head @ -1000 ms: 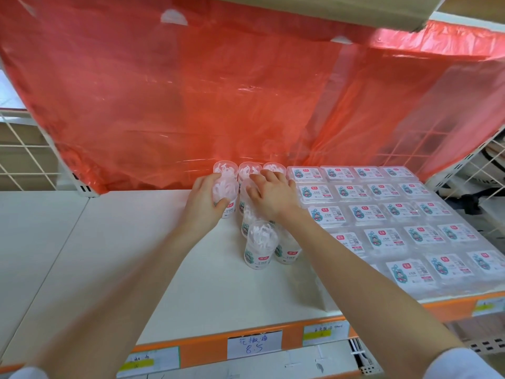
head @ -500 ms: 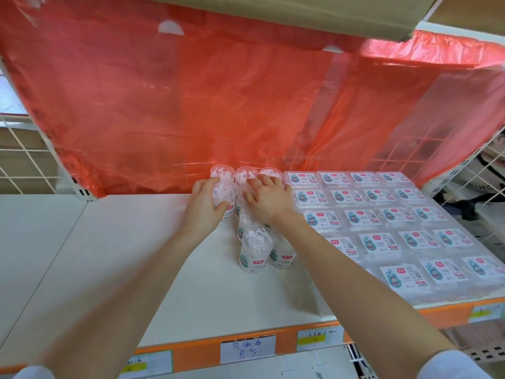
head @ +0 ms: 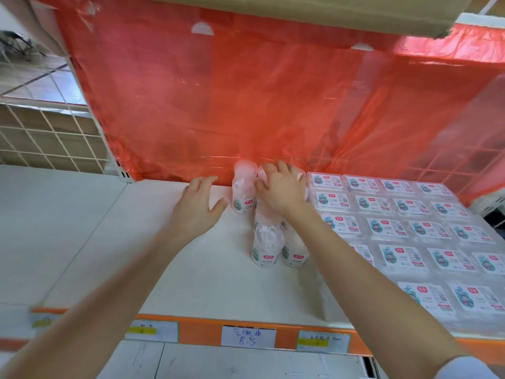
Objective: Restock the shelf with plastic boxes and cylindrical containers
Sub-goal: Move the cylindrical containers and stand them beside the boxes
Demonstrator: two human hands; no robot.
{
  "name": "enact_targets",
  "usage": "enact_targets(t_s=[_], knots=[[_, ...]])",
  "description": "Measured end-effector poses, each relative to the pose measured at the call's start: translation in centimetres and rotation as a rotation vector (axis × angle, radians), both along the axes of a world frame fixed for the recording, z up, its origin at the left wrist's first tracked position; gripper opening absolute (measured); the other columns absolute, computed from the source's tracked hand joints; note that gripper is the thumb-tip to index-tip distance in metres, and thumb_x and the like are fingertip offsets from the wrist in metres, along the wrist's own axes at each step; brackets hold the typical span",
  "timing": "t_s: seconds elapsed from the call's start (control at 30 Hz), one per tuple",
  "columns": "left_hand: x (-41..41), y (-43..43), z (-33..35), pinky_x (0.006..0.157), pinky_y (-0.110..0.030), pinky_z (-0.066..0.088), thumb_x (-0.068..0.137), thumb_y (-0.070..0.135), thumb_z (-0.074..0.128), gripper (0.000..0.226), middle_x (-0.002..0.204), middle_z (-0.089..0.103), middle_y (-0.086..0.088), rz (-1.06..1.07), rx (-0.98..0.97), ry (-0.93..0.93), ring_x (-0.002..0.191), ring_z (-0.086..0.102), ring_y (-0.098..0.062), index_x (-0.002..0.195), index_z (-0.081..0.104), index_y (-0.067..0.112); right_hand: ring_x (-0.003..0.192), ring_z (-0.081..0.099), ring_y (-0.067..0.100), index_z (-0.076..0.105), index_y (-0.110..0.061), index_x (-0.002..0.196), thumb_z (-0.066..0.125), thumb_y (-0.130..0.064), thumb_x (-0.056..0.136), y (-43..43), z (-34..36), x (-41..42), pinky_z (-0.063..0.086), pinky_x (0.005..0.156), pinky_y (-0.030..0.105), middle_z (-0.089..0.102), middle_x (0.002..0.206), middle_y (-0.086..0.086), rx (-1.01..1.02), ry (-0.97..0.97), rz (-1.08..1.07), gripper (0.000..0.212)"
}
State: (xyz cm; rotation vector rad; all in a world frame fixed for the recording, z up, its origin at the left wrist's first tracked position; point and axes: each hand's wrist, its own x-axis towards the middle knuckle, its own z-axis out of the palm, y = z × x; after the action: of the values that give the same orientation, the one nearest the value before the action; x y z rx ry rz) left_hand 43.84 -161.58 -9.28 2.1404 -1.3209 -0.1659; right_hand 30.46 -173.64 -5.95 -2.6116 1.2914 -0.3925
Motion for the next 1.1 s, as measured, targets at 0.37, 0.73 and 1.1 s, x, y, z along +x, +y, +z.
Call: enact_targets(t_s=[0.37, 0.73, 1.1], knots=[[3.8, 10.0, -0.6, 0.096, -0.041, 0.036, 0.09, 0.04, 0.049, 0.052, 0.137, 0.044, -0.007, 0.239, 0.182, -0.208, 0.122, 0.04, -0.029, 0.136, 0.042, 0.016, 0.125, 0.031, 0.032, 0.039, -0.02, 0.134, 0.037, -0.042, 0.095, 9.5, -0.2, 7.6, 0.027, 0.098, 0.049, 0.04, 0.137, 0.008, -0.121, 0.092, 0.327, 0.045], [12.3, 26.9, -0.4, 0.097, -0.04, 0.034, 0.092, 0.04, 0.046, 0.051, 0.137, 0.043, -0.007, 0.4, 0.204, -0.175, 0.124, 0.038, -0.029, 0.136, 0.04, 0.017, 0.125, 0.032, 0.03, 0.041, -0.019, 0.131, 0.033, -0.038, 0.097, 24.7, -2.9, 18.2, 0.028, 0.095, 0.046, 0.041, 0.135, 0.009, 0.037, 0.142, 0.506, 0.04], [20.8, 43.8, -0.7, 0.097, -0.041, 0.037, 0.092, 0.04, 0.046, 0.05, 0.134, 0.047, -0.009, 0.517, 0.2, -0.159, 0.124, 0.04, -0.032, 0.134, 0.044, 0.014, 0.119, 0.036, 0.031, 0.047, -0.016, 0.123, 0.034, -0.036, 0.094, 39.3, -3.3, 29.2, 0.03, 0.091, 0.045, 0.046, 0.129, 0.01, 0.047, 0.09, 0.617, 0.037]])
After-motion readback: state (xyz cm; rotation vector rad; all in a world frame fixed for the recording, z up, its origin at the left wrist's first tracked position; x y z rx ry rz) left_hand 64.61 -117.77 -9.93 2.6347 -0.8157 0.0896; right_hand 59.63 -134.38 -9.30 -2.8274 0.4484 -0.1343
